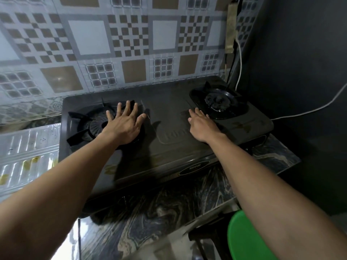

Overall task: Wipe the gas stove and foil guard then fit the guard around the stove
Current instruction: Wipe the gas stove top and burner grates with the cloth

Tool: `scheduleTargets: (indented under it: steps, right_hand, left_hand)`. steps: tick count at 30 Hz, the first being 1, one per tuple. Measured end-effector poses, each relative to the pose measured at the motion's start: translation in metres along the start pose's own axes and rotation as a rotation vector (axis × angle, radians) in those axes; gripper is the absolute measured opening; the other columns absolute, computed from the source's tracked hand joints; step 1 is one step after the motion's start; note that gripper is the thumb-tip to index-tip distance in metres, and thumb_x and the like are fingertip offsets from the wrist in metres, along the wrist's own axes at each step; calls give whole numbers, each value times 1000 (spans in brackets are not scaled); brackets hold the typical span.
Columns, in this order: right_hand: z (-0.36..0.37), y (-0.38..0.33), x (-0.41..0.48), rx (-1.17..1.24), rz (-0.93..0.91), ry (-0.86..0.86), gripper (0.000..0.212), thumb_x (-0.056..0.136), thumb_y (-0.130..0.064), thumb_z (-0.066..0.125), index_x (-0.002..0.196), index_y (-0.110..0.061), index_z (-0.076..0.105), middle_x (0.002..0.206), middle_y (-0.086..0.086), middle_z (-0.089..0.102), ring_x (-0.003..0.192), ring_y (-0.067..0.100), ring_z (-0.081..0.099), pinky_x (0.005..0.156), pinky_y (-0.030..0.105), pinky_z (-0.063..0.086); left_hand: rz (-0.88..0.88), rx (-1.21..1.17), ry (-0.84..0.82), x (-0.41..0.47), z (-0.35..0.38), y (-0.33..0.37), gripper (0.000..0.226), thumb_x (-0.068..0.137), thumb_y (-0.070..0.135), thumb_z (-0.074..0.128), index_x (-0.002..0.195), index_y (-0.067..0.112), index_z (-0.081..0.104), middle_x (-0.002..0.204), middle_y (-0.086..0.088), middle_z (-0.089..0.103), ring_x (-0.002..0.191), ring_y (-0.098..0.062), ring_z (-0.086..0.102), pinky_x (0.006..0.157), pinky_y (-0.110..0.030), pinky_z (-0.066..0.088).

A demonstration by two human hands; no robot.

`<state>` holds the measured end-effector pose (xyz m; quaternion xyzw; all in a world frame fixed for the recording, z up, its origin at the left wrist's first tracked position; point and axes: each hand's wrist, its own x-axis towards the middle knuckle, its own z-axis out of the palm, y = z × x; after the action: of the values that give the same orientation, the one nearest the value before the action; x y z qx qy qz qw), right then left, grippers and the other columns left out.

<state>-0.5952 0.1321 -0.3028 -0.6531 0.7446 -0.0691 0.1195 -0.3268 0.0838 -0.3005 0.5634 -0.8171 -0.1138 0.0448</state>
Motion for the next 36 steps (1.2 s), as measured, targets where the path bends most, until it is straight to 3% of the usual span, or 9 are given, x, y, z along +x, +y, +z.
scheduleTargets:
  steps: [8, 15, 21, 28, 36]
  right_hand:
    - [13, -2, -39, 75, 125, 137, 49, 104, -19, 31, 152, -7, 27, 162, 17, 18, 151, 27, 14, 121, 42, 8]
    - [41, -84, -79, 76, -261, 85, 48, 105, -18, 32, 152, -10, 30, 162, 12, 21, 151, 23, 14, 121, 40, 7]
    - [51, -79, -102, 44, -443, 53, 48, 107, -24, 29, 154, -15, 27, 163, 6, 19, 152, 16, 10, 123, 37, 5]
    - [39, -38, -92, 39, -372, 106, 49, 107, -26, 27, 155, -13, 26, 164, 8, 18, 152, 17, 11, 123, 35, 6]
    - [22, 33, -82, 9, -208, 171, 51, 107, -32, 25, 155, -15, 25, 164, 5, 20, 151, 16, 13, 123, 35, 8]
  left_hand:
    - [3, -32, 0, -2, -2, 1, 68, 101, 56, 12, 158, 20, 2, 166, -8, -9, 151, -32, -14, 117, -61, -7]
    - [0, -22, 3, -1, -1, 1, 67, 101, 55, 13, 158, 20, 4, 166, -10, -8, 151, -33, -14, 116, -61, -7]
    - [-24, 58, 15, 1, 0, 5, 65, 102, 50, 16, 158, 20, 7, 166, -11, -5, 151, -35, -12, 116, -63, -6]
    - [84, 111, 104, 15, -1, 52, 67, 101, 55, 23, 157, 19, 15, 166, -11, 9, 151, -37, -5, 114, -67, -2]
    - [190, 102, -5, 43, 12, 108, 65, 99, 53, 38, 155, 22, 26, 161, -11, 25, 149, -34, 17, 117, -60, 19]
